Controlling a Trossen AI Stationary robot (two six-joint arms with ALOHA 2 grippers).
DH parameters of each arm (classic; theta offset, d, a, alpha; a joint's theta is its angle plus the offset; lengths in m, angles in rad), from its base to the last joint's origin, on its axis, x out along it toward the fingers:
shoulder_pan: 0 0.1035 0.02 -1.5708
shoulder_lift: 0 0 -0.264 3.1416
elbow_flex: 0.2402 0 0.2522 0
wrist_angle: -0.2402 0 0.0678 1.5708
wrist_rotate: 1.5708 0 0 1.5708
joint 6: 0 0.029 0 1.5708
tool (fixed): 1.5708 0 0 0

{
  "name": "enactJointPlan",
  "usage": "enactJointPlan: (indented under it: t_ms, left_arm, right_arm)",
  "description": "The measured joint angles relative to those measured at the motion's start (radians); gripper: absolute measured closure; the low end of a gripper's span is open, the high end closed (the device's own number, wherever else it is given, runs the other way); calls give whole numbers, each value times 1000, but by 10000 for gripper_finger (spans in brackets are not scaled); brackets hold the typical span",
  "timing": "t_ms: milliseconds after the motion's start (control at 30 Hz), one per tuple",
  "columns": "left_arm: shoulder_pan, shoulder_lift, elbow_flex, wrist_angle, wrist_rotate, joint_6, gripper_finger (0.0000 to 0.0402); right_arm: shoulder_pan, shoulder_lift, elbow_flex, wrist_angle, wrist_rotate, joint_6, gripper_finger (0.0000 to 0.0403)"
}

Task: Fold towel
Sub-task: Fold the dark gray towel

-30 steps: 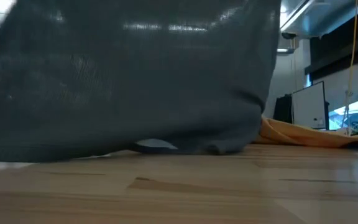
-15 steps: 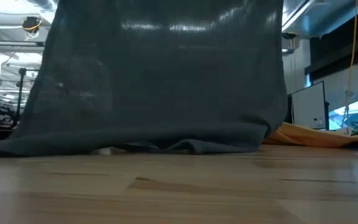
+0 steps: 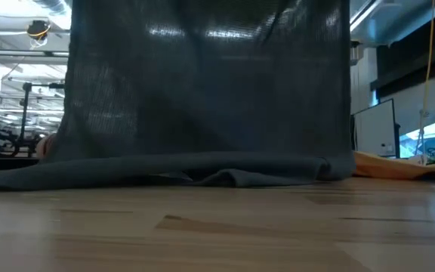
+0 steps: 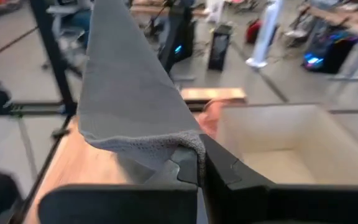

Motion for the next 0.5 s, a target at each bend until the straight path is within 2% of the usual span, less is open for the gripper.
enactJointPlan:
  t_ms: [100,200,500]
  left_arm:
    - [-53,52,0,32,1,-67,396]
    - [-114,101,0,103,0,-78,396]
    - [-261,188,0,382,0,89,396]
  right_arm:
    - [45,31,0,-28,-34,23,399]
    - [116,61,7,-30,-12,36,399]
    - [376,204,84,-12,92,116,398]
